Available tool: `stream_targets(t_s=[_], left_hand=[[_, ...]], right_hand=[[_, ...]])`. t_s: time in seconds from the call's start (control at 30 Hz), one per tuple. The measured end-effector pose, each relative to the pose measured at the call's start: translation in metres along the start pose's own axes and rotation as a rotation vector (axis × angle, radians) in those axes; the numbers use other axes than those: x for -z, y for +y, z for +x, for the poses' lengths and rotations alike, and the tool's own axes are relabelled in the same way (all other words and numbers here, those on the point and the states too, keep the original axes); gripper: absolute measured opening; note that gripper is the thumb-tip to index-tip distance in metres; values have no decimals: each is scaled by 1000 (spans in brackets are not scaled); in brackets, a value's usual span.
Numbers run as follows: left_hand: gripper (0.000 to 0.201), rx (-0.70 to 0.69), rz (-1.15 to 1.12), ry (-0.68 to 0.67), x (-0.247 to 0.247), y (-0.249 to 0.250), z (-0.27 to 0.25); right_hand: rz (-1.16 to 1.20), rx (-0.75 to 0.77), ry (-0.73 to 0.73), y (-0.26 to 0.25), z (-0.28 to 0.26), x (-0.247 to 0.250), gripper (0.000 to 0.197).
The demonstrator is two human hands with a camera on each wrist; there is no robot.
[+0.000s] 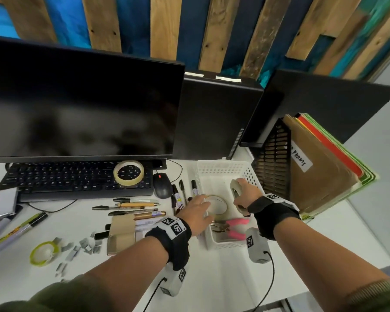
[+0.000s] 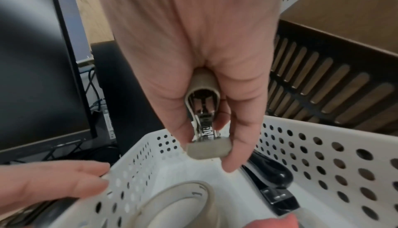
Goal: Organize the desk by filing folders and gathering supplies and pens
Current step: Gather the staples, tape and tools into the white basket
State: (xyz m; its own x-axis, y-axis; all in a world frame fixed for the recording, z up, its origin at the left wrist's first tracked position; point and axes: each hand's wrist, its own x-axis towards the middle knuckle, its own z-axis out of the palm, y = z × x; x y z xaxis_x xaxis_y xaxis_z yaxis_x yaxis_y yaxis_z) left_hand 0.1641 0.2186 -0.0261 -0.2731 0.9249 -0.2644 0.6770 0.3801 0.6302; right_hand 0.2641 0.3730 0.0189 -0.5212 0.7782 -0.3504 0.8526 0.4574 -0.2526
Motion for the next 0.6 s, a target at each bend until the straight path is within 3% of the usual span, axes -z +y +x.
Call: stream_targets(t_s=[0.17, 0.37, 0.6], left_hand=[[58, 26, 91, 6, -10, -1, 15], [57, 32, 84, 44, -20, -3, 24], [55, 16, 50, 64, -22, -6, 27]], right_hand=[[-173, 42, -121, 13, 21, -4, 66], [-416, 95, -335, 13, 30, -9, 32], [-487, 97, -398, 19, 44, -8, 43]])
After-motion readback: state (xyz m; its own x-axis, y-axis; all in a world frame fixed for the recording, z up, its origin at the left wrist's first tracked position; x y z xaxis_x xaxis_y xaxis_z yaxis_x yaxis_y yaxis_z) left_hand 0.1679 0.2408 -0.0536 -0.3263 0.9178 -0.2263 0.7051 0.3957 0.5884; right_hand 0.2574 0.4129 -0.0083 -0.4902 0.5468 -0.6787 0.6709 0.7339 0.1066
